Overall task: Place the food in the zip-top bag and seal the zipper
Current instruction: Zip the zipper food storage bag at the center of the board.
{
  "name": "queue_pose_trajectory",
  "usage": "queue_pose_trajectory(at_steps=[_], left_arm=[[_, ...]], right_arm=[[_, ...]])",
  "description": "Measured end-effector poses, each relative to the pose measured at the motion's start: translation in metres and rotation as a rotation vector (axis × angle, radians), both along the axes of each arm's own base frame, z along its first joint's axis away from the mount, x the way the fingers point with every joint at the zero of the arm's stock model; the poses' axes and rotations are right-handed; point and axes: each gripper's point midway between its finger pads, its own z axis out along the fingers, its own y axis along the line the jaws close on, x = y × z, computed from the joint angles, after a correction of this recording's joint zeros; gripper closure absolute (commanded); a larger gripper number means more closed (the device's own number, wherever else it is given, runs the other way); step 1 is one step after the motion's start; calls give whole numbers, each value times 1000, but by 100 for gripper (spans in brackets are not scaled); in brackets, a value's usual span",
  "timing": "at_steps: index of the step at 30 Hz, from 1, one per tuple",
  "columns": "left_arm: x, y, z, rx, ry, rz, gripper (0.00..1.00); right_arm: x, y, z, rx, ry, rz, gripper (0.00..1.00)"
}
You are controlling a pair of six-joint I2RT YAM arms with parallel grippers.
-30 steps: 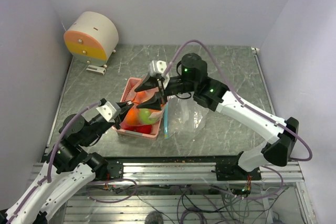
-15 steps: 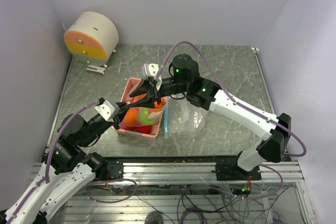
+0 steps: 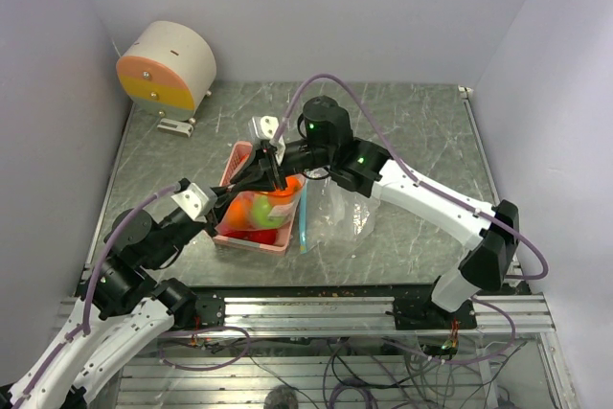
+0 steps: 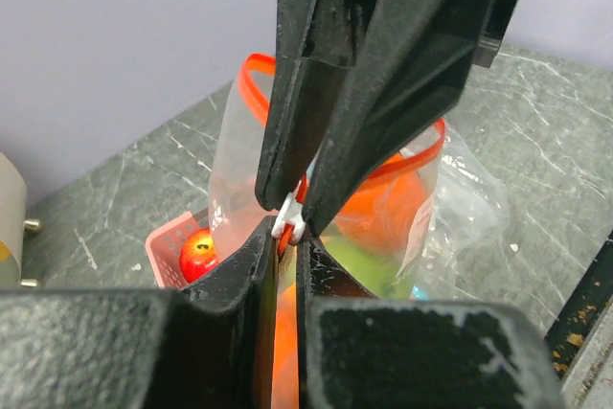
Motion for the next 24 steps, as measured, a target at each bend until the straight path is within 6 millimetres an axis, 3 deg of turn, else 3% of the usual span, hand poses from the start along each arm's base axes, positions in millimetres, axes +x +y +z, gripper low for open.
queue_pose_trajectory(at_steps=[24], left_arm=[[-3, 12, -8, 12, 19, 43, 93]], right_arm=[[5, -6, -16, -72, -30, -50, 100]])
